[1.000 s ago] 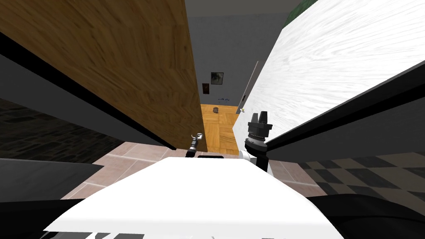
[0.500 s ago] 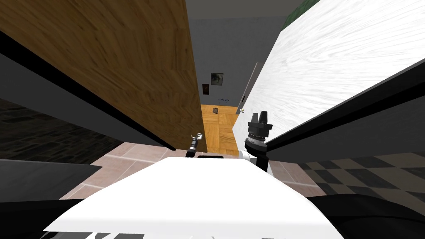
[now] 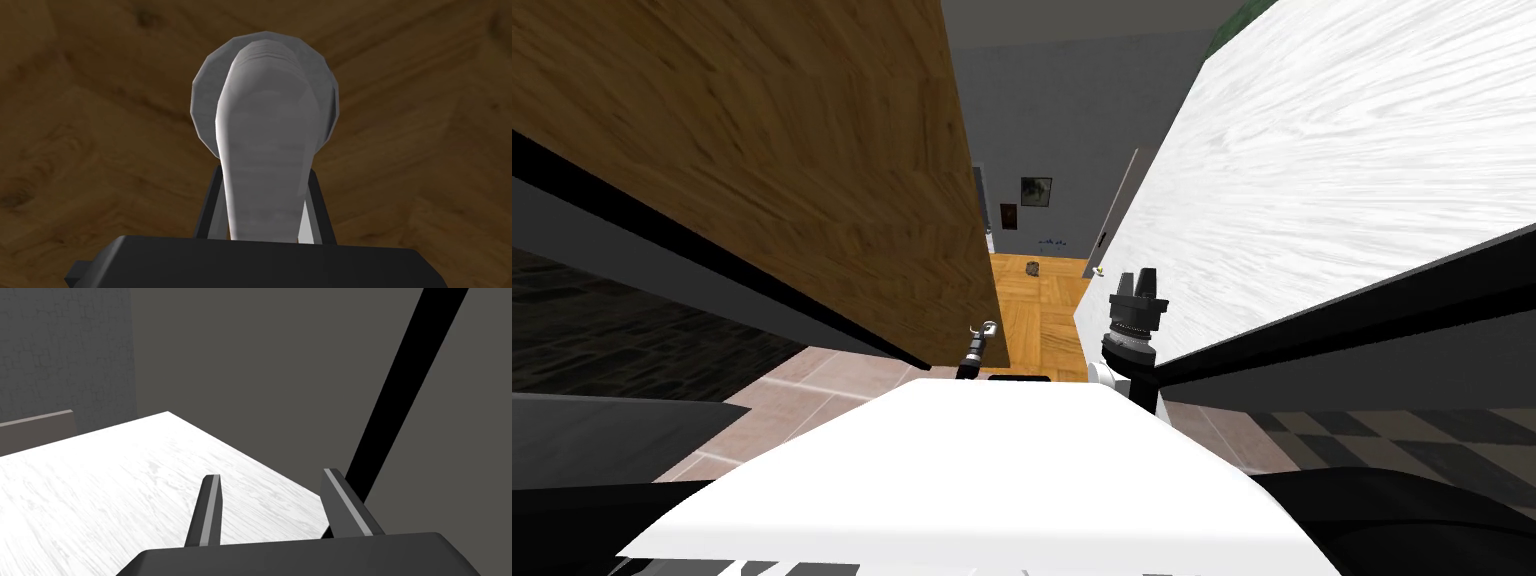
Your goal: Push the door open
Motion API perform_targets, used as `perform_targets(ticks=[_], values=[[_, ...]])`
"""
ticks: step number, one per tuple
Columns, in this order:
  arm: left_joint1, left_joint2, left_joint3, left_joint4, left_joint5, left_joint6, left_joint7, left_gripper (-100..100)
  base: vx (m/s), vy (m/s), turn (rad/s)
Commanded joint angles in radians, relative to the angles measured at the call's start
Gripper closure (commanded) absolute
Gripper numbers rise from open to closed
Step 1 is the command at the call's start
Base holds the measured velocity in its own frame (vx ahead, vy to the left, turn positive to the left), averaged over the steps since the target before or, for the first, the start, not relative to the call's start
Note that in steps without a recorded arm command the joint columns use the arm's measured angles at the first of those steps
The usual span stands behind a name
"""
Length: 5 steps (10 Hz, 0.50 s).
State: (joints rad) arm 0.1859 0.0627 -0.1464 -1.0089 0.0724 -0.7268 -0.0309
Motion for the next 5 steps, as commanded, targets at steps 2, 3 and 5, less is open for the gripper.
perform_targets(ticks=[2,3,5], values=[[-0.003,0.011,0.042,-0.009,0.015,-0.004,-0.011,100,0.212,-0.057,0.057],[-0.006,0.012,0.056,-0.005,0.021,-0.004,-0.015,100,0.188,-0.098,0.06],[-0.011,0.013,0.078,0.0,0.029,-0.004,-0.02,100,0.147,-0.065,0.071]])
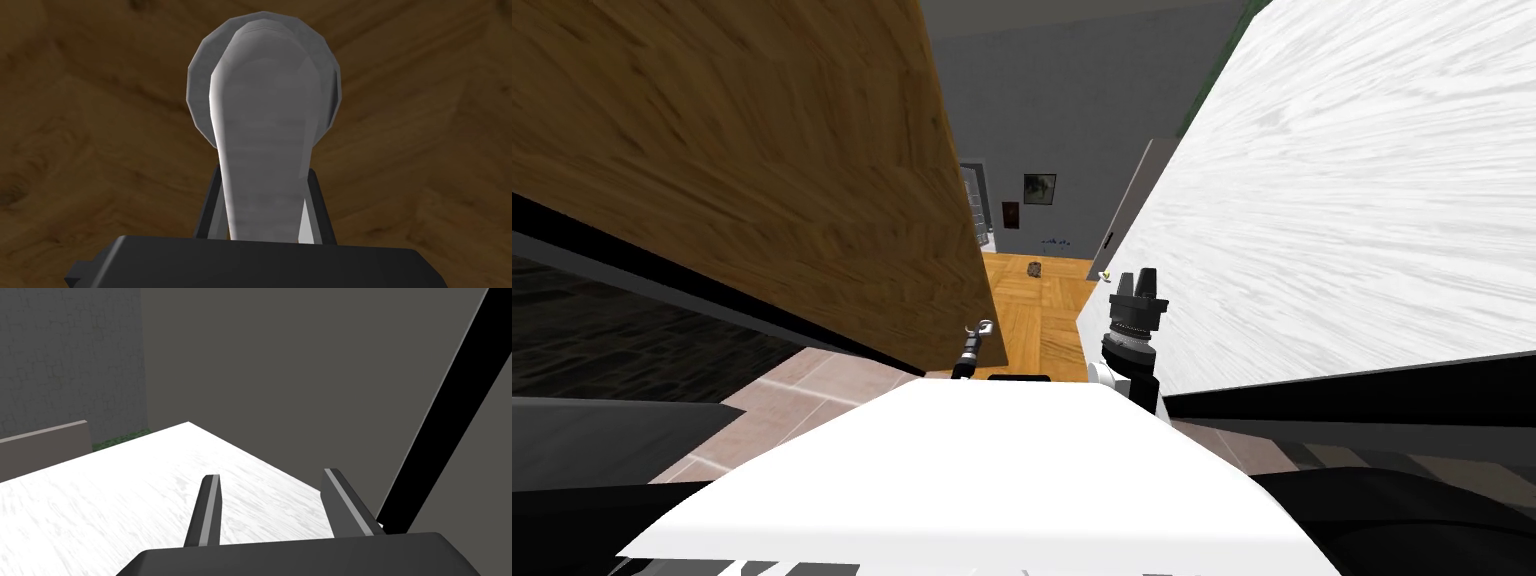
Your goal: Push the door open
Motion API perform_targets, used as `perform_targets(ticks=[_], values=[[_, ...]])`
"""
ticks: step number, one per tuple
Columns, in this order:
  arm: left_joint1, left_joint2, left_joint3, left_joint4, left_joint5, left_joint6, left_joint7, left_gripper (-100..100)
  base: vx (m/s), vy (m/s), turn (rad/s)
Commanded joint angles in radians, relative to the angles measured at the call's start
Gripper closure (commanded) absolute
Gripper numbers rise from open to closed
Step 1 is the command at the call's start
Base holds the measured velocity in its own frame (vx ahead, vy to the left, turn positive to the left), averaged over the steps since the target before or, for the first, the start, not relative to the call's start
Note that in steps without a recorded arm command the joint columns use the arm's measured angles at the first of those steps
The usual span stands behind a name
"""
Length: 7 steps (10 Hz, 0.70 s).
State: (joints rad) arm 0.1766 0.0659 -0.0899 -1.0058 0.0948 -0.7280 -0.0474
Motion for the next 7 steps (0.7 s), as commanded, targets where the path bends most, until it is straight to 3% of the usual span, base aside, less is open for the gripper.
perform_targets(ticks=[1,7], values=[[-0.003,0.009,0.028,-0.002,0.01,-0.003,-0.005,100,0.163,-0.072,0.066],[-0.017,0.001,0.096,0.014,0.037,-0.004,-0.023,100,0.143,-0.067,0.062]])
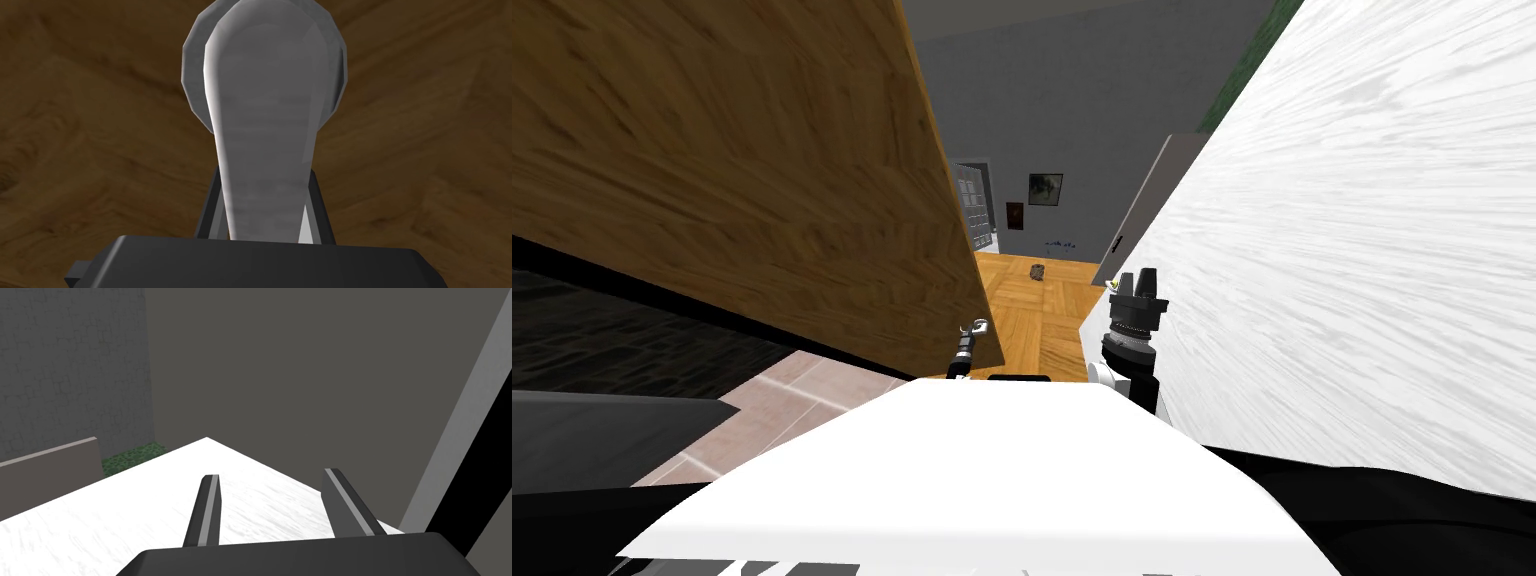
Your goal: Push the door open
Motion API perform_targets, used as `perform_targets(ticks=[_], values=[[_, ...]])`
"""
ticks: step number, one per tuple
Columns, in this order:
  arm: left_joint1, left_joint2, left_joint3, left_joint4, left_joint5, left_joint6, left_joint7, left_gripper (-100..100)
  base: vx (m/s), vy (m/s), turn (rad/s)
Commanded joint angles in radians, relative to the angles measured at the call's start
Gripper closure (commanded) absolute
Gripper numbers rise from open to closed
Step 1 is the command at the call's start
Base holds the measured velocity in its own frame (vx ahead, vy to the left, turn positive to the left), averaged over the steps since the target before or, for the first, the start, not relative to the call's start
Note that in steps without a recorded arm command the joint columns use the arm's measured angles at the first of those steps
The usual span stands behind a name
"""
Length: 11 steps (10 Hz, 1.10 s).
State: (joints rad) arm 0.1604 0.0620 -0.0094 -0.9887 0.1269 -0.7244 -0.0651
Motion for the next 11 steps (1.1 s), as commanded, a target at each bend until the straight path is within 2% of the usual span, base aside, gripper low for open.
perform_targets(ticks=[1,7,11], values=[[-0.004,0.001,0.03,0.0,0.01,-0.008,-0.009,100,0.154,-0.06,0.085],[-0.017,-0.028,0.097,0.016,0.037,-0.009,-0.026,100,0.165,-0.079,0.072],[-0.023,-0.048,0.125,0.022,0.048,-0.01,-0.033,100,0.173,-0.053,0.051]])
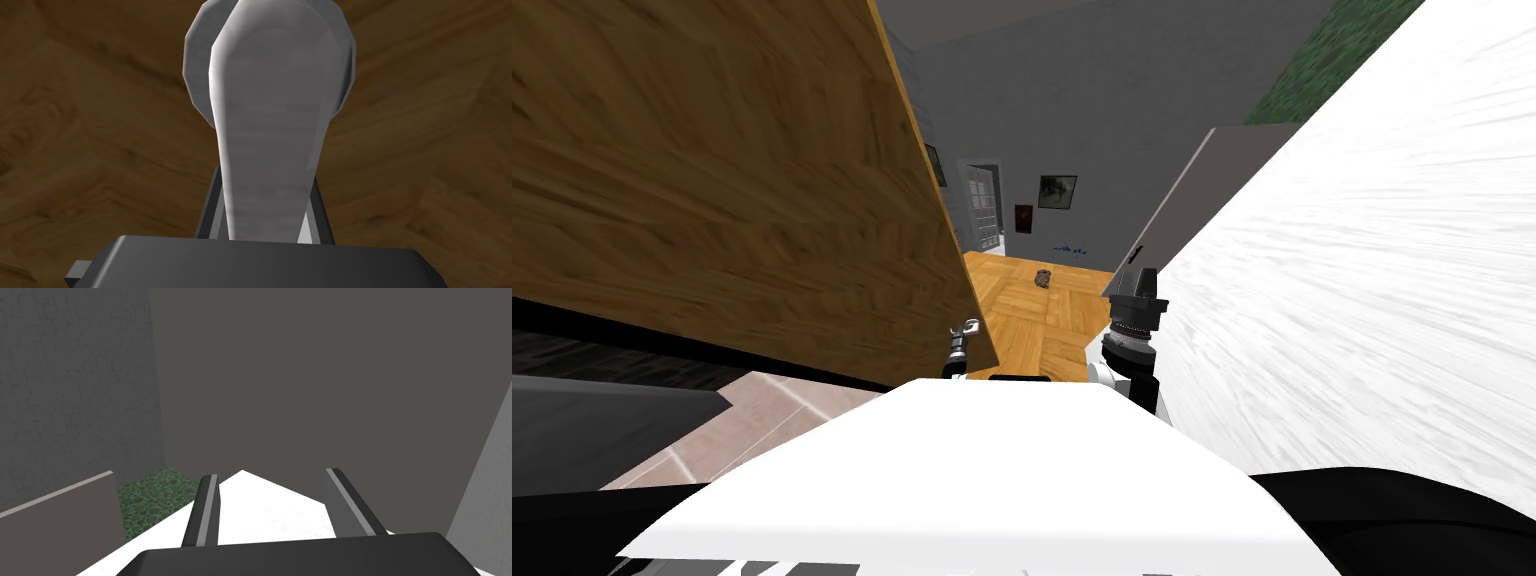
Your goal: Push the door open
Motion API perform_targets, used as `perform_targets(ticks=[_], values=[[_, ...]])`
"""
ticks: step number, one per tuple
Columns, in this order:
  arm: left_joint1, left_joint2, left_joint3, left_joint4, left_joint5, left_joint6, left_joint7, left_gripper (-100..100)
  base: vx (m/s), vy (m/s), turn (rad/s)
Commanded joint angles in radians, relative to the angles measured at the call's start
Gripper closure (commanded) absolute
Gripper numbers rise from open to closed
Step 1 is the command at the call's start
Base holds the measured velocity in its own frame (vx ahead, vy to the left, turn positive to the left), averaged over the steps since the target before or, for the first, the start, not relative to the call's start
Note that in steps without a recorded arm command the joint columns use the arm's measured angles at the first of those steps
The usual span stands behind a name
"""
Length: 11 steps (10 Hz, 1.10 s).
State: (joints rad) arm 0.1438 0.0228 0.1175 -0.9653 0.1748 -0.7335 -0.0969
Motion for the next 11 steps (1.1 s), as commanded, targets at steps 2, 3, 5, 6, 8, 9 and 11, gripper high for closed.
perform_targets(ticks=[2,3,5,6,8,9,11], values=[[0.0,0.016,0.017,-0.001,0.008,-0.002,-0.004,100,0.092,-0.024,0.047],[0.0,0.021,0.023,-0.001,0.012,-0.002,-0.006,100,0.165,-0.016,0.048],[0.0,0.034,0.041,0.0,0.021,-0.003,-0.011,100,0.189,-0.014,0.022],[0.0,0.039,0.049,0.0,0.026,-0.003,-0.013,100,0.227,-0.005,0.045],[0.0,0.045,0.063,0.001,0.033,-0.004,-0.018,100,0.186,-0.009,0.045],[0.0,0.051,0.079,0.001,0.041,-0.005,-0.022,100,0.186,-0.014,0.048],[0.0,0.056,0.1,0.002,0.053,-0.006,-0.029,100,0.206,-0.013,0.053]])
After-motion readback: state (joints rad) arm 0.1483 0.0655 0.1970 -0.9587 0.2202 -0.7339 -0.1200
